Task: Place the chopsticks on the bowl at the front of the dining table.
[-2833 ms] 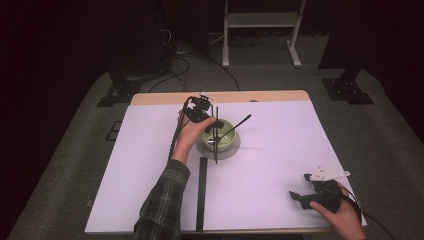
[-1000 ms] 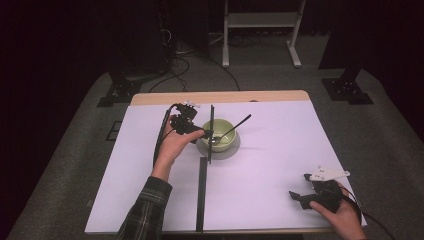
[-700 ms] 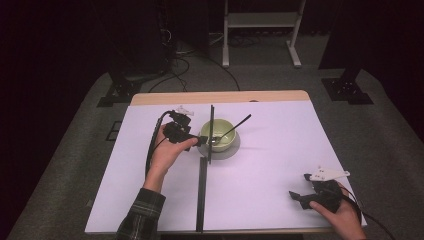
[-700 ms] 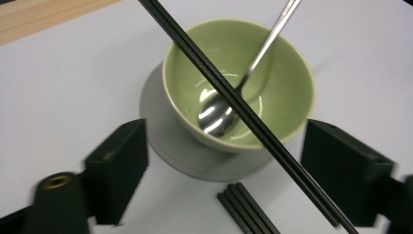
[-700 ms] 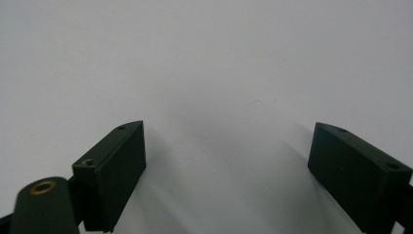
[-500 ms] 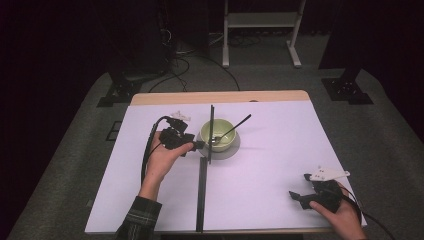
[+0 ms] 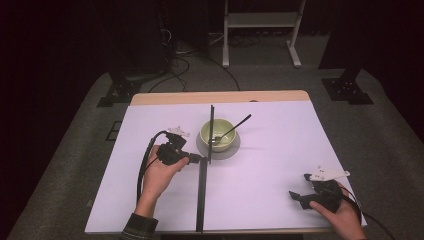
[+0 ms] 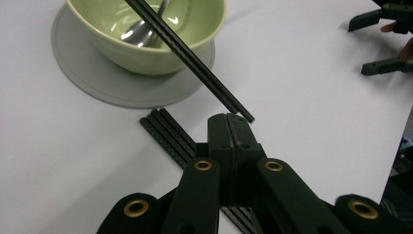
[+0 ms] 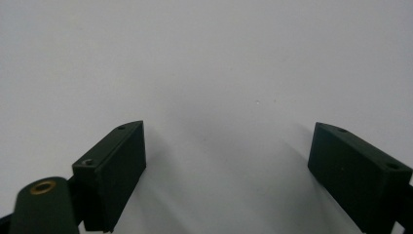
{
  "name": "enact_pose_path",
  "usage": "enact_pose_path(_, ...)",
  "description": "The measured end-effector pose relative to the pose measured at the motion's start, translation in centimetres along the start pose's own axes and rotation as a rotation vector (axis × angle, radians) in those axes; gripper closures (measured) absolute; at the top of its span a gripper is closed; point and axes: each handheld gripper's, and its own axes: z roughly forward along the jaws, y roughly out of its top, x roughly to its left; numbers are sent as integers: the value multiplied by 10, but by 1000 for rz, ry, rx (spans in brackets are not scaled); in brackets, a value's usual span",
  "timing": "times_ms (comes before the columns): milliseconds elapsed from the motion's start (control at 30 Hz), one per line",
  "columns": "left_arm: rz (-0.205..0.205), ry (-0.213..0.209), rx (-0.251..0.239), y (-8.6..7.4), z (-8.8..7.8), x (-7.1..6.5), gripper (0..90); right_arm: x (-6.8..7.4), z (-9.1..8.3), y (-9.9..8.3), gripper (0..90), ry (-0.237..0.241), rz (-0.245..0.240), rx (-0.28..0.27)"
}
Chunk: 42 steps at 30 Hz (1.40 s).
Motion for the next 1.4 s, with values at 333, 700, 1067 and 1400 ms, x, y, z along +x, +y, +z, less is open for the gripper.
enact_pose_path(333, 22, -44, 41, -13, 16, -13, 900, 0, 0, 0, 123, 0, 0, 0)
enact_pose_path(700, 59, -50, 55, -5, 29, -22, 900, 0, 0, 0, 123, 0, 0, 0)
enact_pose_path(1067, 41, -40, 45, -2, 34, -15, 900, 0, 0, 0, 123, 0, 0, 0)
enact_pose_path(1400, 39, -36, 48, 0, 36, -13, 900, 0, 0, 0, 123, 0, 0, 0)
